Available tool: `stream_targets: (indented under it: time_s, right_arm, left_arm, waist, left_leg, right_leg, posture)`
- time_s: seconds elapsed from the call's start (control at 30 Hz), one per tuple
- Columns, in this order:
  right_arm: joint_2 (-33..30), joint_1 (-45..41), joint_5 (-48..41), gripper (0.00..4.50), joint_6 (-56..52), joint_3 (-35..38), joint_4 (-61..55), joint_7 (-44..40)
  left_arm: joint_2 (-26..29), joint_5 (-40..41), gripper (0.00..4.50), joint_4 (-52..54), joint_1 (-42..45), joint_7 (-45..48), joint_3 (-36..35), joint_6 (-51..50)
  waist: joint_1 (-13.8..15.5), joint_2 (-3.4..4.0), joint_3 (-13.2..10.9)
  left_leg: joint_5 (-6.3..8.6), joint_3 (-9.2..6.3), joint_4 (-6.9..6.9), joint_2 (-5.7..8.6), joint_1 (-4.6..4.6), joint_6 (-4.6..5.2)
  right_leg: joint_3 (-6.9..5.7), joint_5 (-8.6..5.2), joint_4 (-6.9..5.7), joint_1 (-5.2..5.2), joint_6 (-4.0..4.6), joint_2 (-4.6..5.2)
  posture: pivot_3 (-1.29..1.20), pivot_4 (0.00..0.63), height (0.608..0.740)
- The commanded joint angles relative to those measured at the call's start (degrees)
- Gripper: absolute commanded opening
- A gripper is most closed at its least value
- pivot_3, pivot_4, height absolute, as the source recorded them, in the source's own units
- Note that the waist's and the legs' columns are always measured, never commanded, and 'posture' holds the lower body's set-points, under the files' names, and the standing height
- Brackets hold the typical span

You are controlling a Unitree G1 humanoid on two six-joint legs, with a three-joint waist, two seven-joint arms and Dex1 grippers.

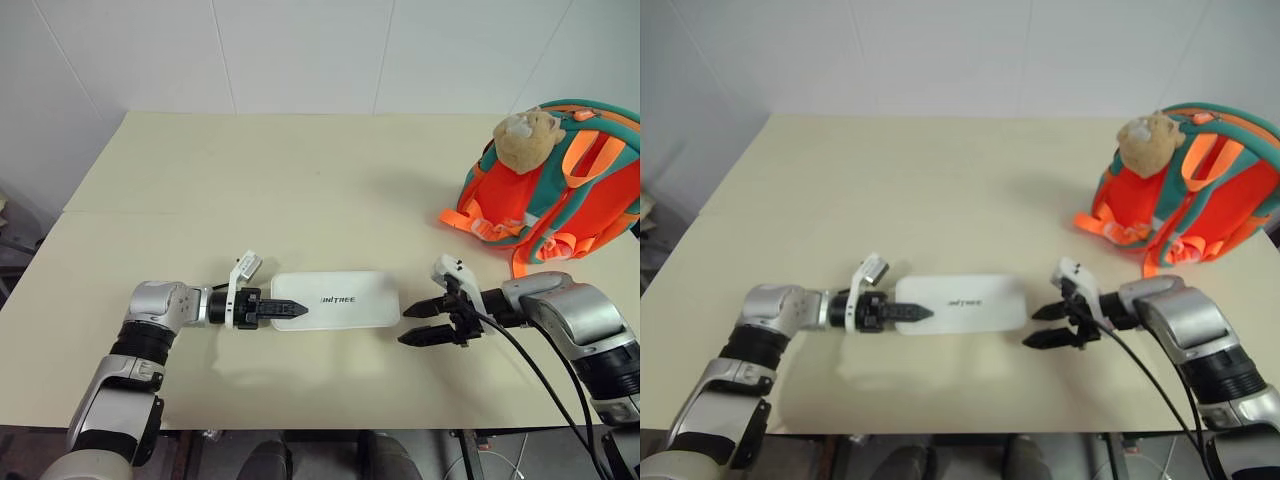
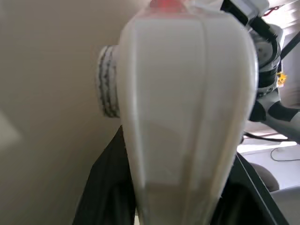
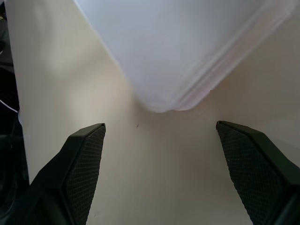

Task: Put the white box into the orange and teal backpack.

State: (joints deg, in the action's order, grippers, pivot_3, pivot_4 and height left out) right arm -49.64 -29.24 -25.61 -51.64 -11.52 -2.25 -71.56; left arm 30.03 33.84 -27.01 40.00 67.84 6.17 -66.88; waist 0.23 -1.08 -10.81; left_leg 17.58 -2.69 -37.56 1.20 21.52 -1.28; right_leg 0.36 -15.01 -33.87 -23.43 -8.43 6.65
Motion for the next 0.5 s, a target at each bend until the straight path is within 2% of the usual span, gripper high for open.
stream_targets:
  time_s: [0.03, 0.27, 0.4, 0.5]
  right_arm:
    - [-1.9, 2.7, -1.3, 4.50, -0.9, 2.7, -2.9, 0.8]
    - [-2.1, 9.1, -3.1, 4.50, -0.7, 13.5, -6.0, 7.5]
    - [1.5, 14.0, -6.3, 4.50, 0.0, 26.5, -8.8, 15.1]
    - [5.4, 17.6, -7.0, 4.50, 2.6, 35.3, -11.4, 21.4]
  left_arm:
    - [0.2, -1.6, 1.35, 1.9, -1.7, -3.4, -0.4, 0.4]
    - [4.4, -0.4, 1.35, 12.8, -6.7, -0.9, -1.6, 4.6]
    - [4.9, 1.8, 1.35, 18.3, -9.1, -1.3, -8.2, 11.4]
    - [6.0, 2.1, 1.35, 25.0, -12.1, 0.4, -10.4, 17.6]
  waist:
    - [-0.1, 0.00, 0.0]
    - [-0.1, 0.00, 0.0]
    - [-0.2, 0.00, 0.0]
    - [-0.1, 0.00, 0.0]
  left_leg:
    - [0.00, 0.00, 0.00, 0.00, 0.00, 0.00]
    - [-0.01, -0.02, 0.05, -0.04, -0.03, -0.04]
    - [-0.01, 0.00, 0.13, -0.05, -0.04, -0.05]
    - [-0.04, 0.01, 0.27, -0.10, -0.03, -0.10]
  right_leg:
    - [0.00, 0.00, 0.02, 0.00, 0.00, 0.00]
    - [0.02, -0.01, 0.09, -0.05, 0.02, -0.01]
    - [0.09, -0.01, 0.10, -0.12, 0.03, 0.00]
    - [0.07, -0.04, 0.11, -0.19, 0.09, -0.02]
  posture:
    - [0.00, 0.150, 0.740]
    - [0.00, 0.150, 0.740]
    - [0.00, 0.150, 0.740]
    - [0.00, 0.150, 0.740]
